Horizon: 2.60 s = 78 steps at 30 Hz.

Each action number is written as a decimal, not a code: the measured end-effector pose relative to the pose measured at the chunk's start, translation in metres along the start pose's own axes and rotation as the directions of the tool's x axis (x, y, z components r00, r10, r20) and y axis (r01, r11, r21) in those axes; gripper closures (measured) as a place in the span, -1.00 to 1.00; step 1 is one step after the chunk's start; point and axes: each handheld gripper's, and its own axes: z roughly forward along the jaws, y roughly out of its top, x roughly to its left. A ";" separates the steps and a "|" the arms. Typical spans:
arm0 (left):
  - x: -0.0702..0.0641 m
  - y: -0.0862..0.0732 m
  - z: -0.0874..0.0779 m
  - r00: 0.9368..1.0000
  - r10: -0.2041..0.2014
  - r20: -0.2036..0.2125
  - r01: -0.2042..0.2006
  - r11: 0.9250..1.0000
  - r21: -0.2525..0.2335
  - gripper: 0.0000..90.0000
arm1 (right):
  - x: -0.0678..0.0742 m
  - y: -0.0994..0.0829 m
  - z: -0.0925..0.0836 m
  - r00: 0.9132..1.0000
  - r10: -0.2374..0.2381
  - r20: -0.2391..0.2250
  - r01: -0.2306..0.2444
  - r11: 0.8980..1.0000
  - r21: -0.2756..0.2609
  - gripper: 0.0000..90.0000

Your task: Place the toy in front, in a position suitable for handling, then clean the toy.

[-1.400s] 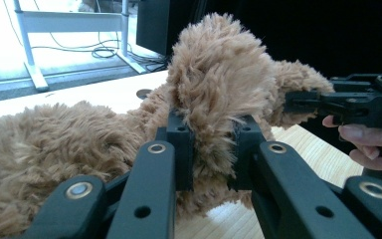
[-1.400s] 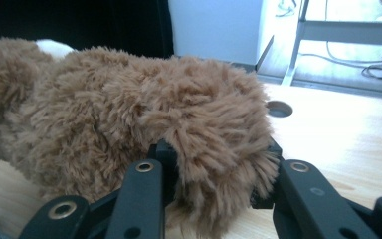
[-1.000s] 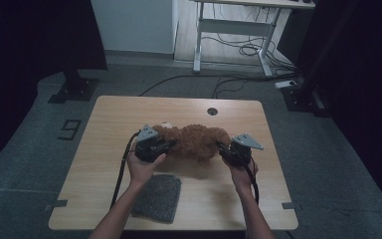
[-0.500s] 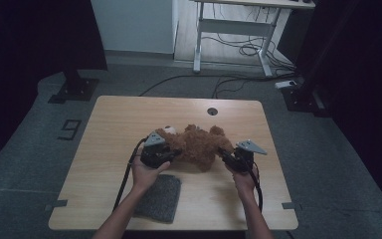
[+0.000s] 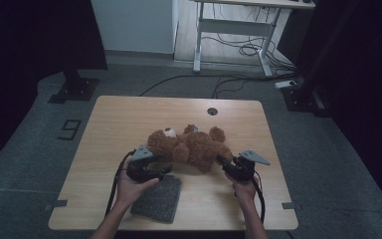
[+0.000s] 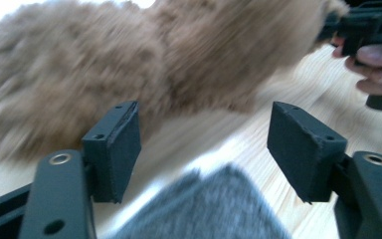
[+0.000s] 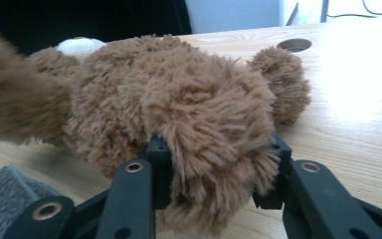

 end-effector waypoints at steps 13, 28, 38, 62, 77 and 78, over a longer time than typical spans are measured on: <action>0.005 -0.035 0.000 0.995 0.001 -0.103 0.009 0.995 0.104 -0.48 | -0.004 -0.008 -0.001 1.000 0.005 -0.029 -0.005 1.000 0.013 0.31; 0.023 -0.056 0.000 0.987 -0.023 -0.158 0.054 0.979 0.196 -0.64 | -0.002 -0.013 -0.001 1.000 -0.020 -0.023 0.020 0.999 0.033 0.30; 0.032 -0.067 -0.004 0.984 -0.072 -0.163 0.103 0.977 0.189 -0.59 | -0.002 -0.016 -0.001 0.999 -0.020 -0.027 0.021 0.999 0.040 0.29; 0.025 -0.069 -0.003 0.996 -0.084 -0.008 0.084 0.984 0.157 0.82 | -0.002 -0.016 0.000 0.999 -0.032 -0.023 0.033 0.999 0.042 0.29; 0.028 -0.058 -0.027 0.975 -0.164 0.148 0.164 0.986 0.010 0.81 | -0.002 -0.016 -0.002 0.999 -0.031 -0.041 0.033 0.998 0.054 0.33; 0.027 -0.056 -0.029 0.974 -0.163 0.158 0.166 0.986 -0.003 0.81 | -0.002 -0.016 -0.002 0.998 -0.038 -0.042 0.040 0.998 0.057 0.36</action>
